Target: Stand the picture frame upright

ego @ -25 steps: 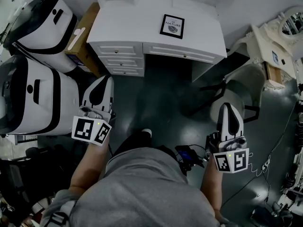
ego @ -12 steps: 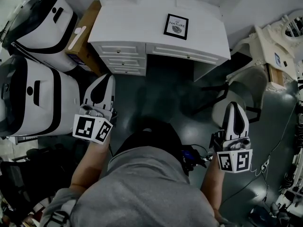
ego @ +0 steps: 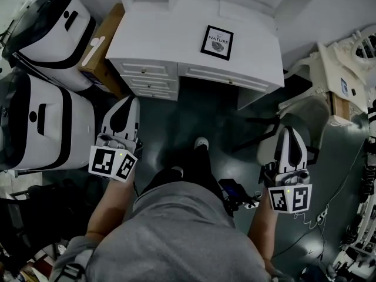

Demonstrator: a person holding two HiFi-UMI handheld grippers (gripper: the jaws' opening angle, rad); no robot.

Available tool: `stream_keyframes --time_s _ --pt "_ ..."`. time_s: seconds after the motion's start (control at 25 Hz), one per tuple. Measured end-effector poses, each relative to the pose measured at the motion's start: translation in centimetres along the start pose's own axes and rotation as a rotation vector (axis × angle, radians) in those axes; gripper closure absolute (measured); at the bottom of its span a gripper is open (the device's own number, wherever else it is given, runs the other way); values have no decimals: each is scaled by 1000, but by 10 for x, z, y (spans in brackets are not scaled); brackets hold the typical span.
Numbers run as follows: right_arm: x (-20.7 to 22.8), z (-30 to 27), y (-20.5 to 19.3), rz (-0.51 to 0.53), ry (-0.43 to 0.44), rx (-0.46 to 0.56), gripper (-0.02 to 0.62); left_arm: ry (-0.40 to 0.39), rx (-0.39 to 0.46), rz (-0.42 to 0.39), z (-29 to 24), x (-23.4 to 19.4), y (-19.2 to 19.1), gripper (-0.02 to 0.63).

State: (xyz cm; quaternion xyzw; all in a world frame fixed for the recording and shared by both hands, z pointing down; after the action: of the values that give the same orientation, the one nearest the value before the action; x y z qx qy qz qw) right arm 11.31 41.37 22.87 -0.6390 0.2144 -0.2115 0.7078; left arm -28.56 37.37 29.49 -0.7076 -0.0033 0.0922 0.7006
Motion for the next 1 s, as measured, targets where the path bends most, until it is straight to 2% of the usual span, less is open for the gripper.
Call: stream_keyframes --time_s 1.0 --pt "199 -135 -34 -66 224 6 569 158 23 -30 -169 77 -1 600"
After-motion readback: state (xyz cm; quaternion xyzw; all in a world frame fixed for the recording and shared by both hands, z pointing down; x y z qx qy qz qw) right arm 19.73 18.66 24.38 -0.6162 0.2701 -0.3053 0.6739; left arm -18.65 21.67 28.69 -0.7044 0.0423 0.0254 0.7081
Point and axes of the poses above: the fingertips, and each gripper's own axes: z backward along the fingers, x to its right, y out of its top, the point moved 6 cm from there along z, backward along the fingers, and after that the axes turned 13 degrees about y, right-handed, at the moved point
